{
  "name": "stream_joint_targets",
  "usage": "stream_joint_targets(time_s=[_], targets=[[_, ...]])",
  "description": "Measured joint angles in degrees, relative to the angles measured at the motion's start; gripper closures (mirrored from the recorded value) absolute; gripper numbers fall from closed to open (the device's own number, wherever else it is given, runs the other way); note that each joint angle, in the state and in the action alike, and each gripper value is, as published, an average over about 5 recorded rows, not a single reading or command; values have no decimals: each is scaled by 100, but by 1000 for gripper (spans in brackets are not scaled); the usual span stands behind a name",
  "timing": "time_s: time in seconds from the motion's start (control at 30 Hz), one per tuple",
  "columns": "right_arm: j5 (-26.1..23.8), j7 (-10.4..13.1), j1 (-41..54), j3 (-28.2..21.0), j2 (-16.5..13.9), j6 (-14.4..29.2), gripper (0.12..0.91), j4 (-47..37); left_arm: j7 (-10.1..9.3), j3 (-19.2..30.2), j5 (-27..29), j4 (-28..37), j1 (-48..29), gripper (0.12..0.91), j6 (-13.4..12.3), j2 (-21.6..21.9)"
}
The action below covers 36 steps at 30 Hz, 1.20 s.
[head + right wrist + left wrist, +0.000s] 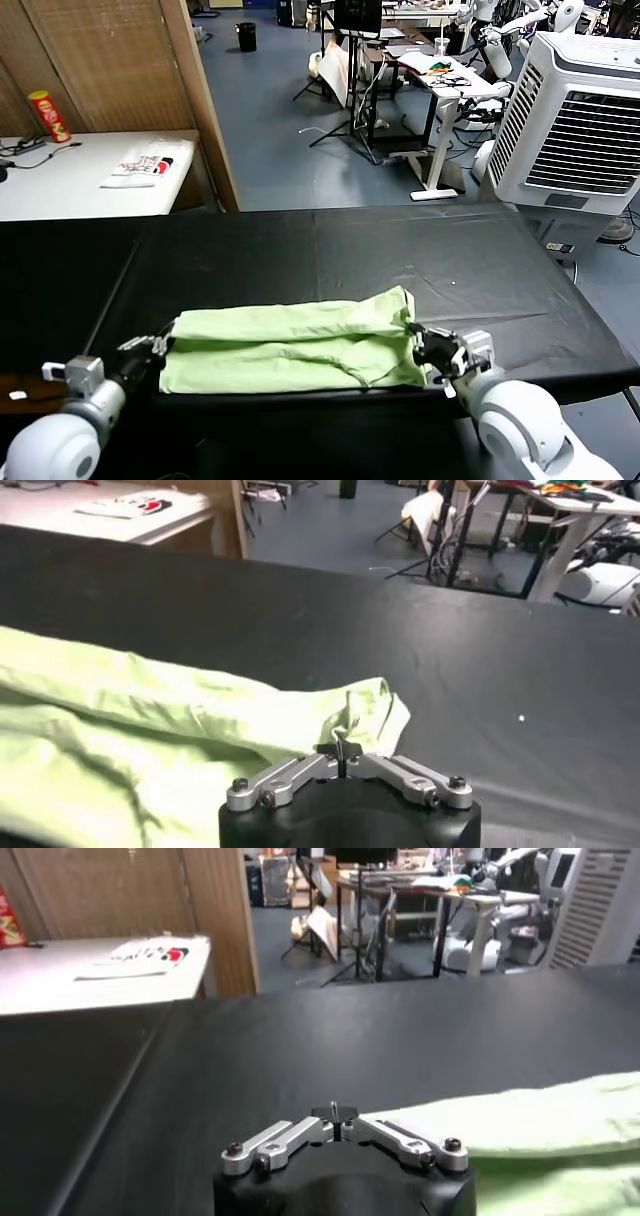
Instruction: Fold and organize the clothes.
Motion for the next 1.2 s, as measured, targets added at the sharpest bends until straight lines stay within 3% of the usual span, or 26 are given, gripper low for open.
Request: stream_joint_targets(time_s=[0.1,0.23,0.3,0.43,0.53,0.6,0.7,0.93,1.2], targets=[[-33,-4,-81,21,-14,0,871,56,-43,16,127,54,37,905,6,-37],[-50,16,-212,122,-44,0,670,190,-91,20,144,57,98,892,66,-61],[-21,17,-286,209,-71,0,570,286,-83,-7,152,22,152,836,97,-74],[178,-11,-323,436,-92,0,346,430,-76,-108,146,-59,262,630,133,-90],[275,-21,-174,515,-10,0,250,342,-92,-211,3,-92,289,462,110,-68],[232,-44,5,494,83,0,234,163,-135,-253,-143,-68,223,350,83,-84],[20,-171,345,391,257,26,228,-221,-230,-224,-261,51,-20,254,87,-168],[-641,-535,1120,18,642,350,227,-1154,-266,109,-411,466,-800,232,165,-462],[-848,-619,1577,-200,909,499,227,-1824,-266,505,-616,873,-1367,232,267,-751]])
